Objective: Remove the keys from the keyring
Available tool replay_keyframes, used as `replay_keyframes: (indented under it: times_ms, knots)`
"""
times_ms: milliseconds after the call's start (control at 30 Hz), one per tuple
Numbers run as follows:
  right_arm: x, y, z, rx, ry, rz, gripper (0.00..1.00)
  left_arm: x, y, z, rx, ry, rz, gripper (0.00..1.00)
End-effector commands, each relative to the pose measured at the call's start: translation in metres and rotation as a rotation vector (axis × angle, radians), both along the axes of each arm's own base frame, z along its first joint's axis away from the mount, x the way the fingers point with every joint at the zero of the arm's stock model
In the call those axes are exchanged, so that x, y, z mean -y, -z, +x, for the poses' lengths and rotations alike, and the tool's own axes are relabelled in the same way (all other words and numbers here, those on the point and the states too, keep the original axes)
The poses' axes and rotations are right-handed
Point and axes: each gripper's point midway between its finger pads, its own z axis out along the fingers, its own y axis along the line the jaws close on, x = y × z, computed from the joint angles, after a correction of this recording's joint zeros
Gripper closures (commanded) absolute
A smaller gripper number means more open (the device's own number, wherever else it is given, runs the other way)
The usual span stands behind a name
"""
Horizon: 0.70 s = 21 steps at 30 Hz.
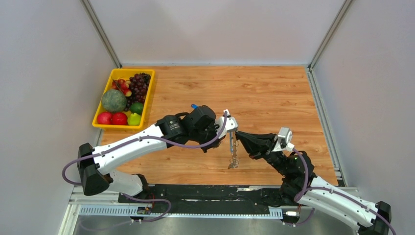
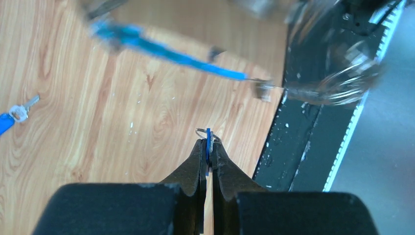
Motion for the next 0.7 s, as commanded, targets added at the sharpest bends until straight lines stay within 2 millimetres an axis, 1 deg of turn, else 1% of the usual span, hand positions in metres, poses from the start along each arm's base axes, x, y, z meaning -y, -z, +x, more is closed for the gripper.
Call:
replay_keyframes:
  times_ms: [0, 33, 67, 100, 133, 167, 200, 233, 267, 300, 333, 367, 400, 433, 467, 500, 533, 567, 600, 633, 667]
  knots:
    - [0.036, 0.0, 0.043, -0.164, 0.282, 0.069, 1.0, -0.006, 0.005, 0.042, -0.063, -0.217, -0.05, 1.0]
    - [0.044, 0.007, 0.052, -0.21, 0.349, 0.06, 1.0, -0.008, 0.012, 0.049, -0.094, -0.253, -0.043, 1.0]
    - [0.051, 0.015, 0.058, -0.239, 0.4, 0.043, 1.0, -0.019, 0.016, 0.067, -0.136, -0.336, -0.053, 1.0]
    - [0.057, 0.017, 0.061, -0.254, 0.434, 0.043, 1.0, -0.022, 0.023, 0.077, -0.163, -0.377, -0.046, 1.0]
    - [0.063, 0.018, 0.063, -0.265, 0.465, 0.05, 1.0, -0.031, 0.025, 0.096, -0.187, -0.45, -0.058, 1.0]
    - [0.068, 0.019, 0.064, -0.267, 0.484, 0.06, 1.0, -0.04, 0.034, 0.114, -0.199, -0.51, -0.046, 1.0]
    - [0.072, 0.018, 0.065, -0.266, 0.5, 0.068, 1.0, -0.042, 0.033, 0.127, -0.196, -0.558, -0.05, 1.0]
    - [0.076, 0.018, 0.065, -0.266, 0.512, 0.072, 1.0, -0.049, 0.044, 0.143, -0.217, -0.616, -0.034, 1.0]
    - [0.078, 0.017, 0.065, -0.261, 0.52, 0.076, 1.0, -0.049, 0.043, 0.154, -0.218, -0.641, -0.042, 1.0]
    - [0.081, 0.015, 0.065, -0.254, 0.528, 0.076, 1.0, -0.054, 0.057, 0.168, -0.247, -0.691, -0.028, 1.0]
    - [0.083, 0.015, 0.065, -0.252, 0.54, 0.072, 1.0, -0.053, 0.055, 0.178, -0.253, -0.71, -0.042, 1.0]
    - [0.085, 0.015, 0.066, -0.248, 0.552, 0.062, 1.0, -0.057, 0.068, 0.19, -0.279, -0.748, -0.032, 1.0]
    - [0.086, 0.013, 0.066, -0.242, 0.56, 0.054, 1.0, -0.057, 0.068, 0.201, -0.275, -0.769, -0.04, 1.0]
    - [0.087, 0.012, 0.066, -0.239, 0.565, 0.045, 1.0, -0.06, 0.074, 0.216, -0.28, -0.804, -0.041, 1.0]
    - [0.089, 0.011, 0.067, -0.237, 0.575, 0.041, 1.0, -0.063, 0.078, 0.224, -0.275, -0.828, -0.036, 1.0]
    - [0.089, 0.011, 0.067, -0.234, 0.577, 0.032, 1.0, -0.065, 0.082, 0.237, -0.27, -0.854, -0.045, 1.0]
    - [0.088, 0.01, 0.067, -0.23, 0.581, 0.025, 1.0, -0.069, 0.091, 0.244, -0.266, -0.879, -0.03, 1.0]
    - [0.089, 0.01, 0.068, -0.229, 0.587, 0.016, 1.0, -0.072, 0.087, 0.256, -0.248, -0.902, -0.046, 1.0]
    - [0.089, 0.011, 0.069, -0.231, 0.595, 0.008, 1.0, -0.076, 0.095, 0.263, -0.24, -0.926, -0.031, 0.99]
    - [0.088, 0.012, 0.07, -0.232, 0.601, -0.005, 1.0, -0.08, 0.092, 0.272, -0.226, -0.948, -0.042, 0.92]
    - [0.086, 0.014, 0.071, -0.233, 0.602, -0.02, 1.0, -0.083, 0.096, 0.277, -0.217, -0.966, -0.036, 0.84]
